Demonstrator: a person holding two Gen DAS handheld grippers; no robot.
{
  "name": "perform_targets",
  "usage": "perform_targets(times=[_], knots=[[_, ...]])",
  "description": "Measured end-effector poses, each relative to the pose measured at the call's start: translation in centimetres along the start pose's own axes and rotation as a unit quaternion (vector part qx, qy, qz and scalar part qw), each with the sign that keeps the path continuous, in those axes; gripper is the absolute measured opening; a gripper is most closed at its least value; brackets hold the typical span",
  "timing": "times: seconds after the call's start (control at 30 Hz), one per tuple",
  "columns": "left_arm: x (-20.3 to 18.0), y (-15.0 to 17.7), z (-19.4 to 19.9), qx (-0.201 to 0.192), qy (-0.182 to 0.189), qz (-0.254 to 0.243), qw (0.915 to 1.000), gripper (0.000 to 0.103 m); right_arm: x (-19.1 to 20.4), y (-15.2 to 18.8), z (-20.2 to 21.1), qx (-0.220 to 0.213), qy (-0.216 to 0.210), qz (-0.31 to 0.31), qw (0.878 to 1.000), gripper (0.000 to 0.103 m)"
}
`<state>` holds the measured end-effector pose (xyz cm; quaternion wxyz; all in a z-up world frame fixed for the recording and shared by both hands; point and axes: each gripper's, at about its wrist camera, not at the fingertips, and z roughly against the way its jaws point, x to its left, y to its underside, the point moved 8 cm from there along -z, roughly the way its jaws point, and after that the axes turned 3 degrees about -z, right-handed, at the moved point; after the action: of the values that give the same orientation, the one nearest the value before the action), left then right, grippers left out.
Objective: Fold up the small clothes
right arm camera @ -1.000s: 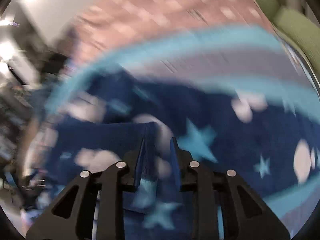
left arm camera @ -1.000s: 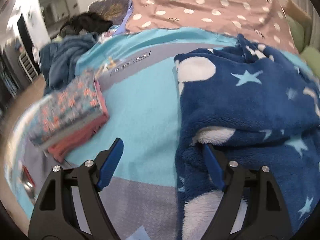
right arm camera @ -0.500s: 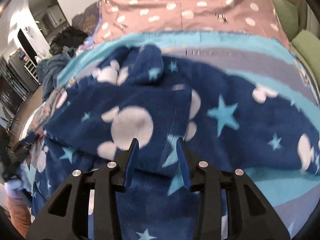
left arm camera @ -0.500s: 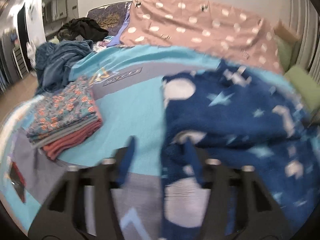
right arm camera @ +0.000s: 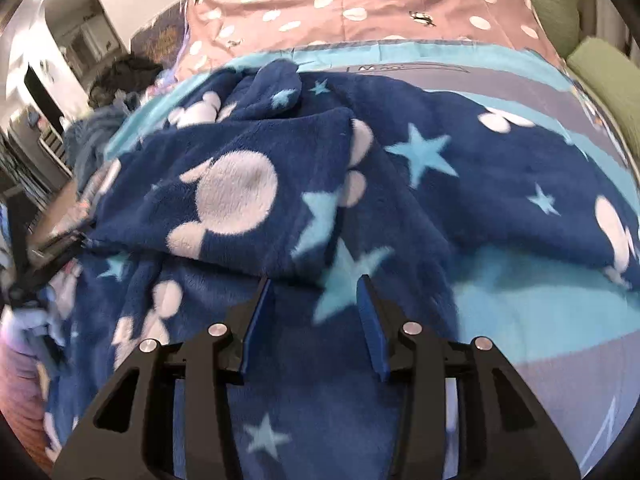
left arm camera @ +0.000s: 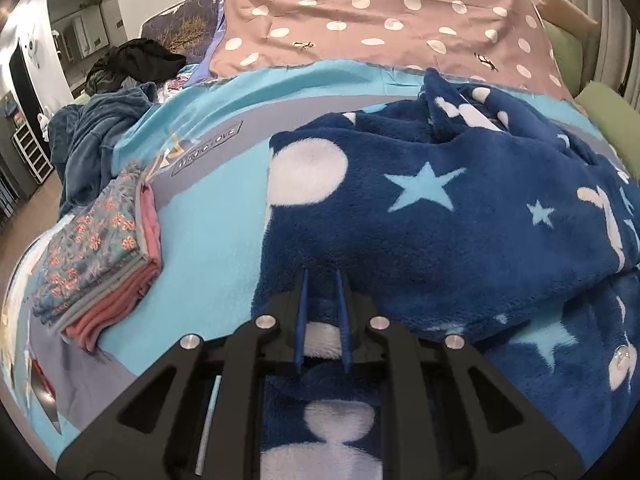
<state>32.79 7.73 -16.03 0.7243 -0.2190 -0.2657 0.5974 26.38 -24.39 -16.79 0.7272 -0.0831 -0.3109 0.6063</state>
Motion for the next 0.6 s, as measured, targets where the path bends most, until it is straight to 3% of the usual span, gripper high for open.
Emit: perform_targets(times=[0.07, 0.17, 0.2, 0.3, 0.4, 0.47, 0.6], knots=[[0.4, 0.0, 0.1, -0.001, 0.014, 0.013, 0.9998, 0.014, -0.8, 0.0, 1.3, -0.015, -0.008, -0.016, 1.0, 0.044], [0.6, -0.2, 1.0, -0.014, 0.011, 0.019, 0.9997, 0.017, -3.1, -0.1, 3.6, -0.054, 0.026, -0.018, 0.998, 0.047], [0.1, -0.5, 2.0, -0.027, 0.009, 0.013, 0.9995, 0.026, -4.7, -0.2, 4.5, -0.065, 0.035, -0.03, 0.997, 0.048], [-1.7, -1.6, 4.5, -0.066, 0.027, -0.006, 0.9974, 0.04, -9.5, -0.1, 6.1, -0.075, 0.047, -0.095, 0.992, 0.052], [-5.1, -3.0, 7.2, -0.095, 0.059, -0.032, 0.9931, 0.061, -15.0, 0.3, 7.8, -0.09, 0.044, -0.193, 0.976, 0.052], [-7.4, -3.7, 7.8, -0.098, 0.096, -0.044, 0.9896, 0.07, -18.9, 0.9, 9.3, -0.112, 0.04, -0.259, 0.958, 0.053], [-11.0, -4.4, 7.1, -0.09, 0.135, -0.058, 0.9851, 0.075, -24.4, 2.0, 10.7, -0.144, 0.045, -0.331, 0.931, 0.053]])
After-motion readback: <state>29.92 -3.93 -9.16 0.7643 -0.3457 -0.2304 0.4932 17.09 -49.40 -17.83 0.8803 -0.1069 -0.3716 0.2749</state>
